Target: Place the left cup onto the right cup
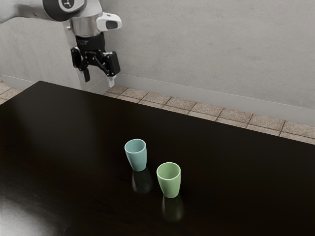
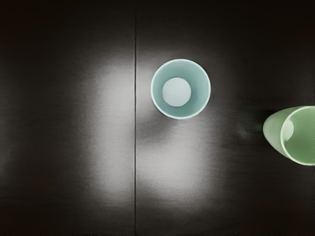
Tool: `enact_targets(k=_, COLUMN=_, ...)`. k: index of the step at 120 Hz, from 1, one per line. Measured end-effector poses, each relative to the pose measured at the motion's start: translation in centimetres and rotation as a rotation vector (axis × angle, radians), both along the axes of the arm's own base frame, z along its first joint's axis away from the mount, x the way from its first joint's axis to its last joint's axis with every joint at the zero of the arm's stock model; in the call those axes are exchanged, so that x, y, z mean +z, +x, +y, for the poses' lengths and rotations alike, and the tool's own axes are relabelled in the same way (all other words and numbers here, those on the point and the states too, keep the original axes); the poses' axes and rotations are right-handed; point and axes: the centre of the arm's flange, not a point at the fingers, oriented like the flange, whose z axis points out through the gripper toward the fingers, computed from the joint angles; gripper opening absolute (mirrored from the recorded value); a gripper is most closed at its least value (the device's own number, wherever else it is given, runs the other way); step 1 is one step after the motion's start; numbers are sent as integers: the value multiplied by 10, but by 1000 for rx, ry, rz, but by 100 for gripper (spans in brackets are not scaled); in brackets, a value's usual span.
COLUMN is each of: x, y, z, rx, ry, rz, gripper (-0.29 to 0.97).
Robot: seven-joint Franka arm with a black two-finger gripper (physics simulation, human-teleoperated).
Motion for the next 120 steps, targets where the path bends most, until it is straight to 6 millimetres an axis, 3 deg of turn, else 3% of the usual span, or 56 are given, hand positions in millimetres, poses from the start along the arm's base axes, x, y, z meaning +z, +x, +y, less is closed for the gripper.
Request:
enact_targets(k=9, x=-5, y=0, z=6, rx=17, ry=-2, rz=22, gripper=68)
enact_targets(k=29, x=-15, y=-2, z=38, rx=90, ry=7, rz=60, gripper=68)
enact_targets(k=55, x=-92, y=-6, z=56, rx=135, ry=20, rz=191, gripper=68)
enact_targets(k=88, x=-168, y=35, z=53, rx=139, ry=31, rz=198, gripper=68)
enact_targets(k=120, x=-196, y=84, z=50, rx=142, ry=30, rz=131, gripper=68)
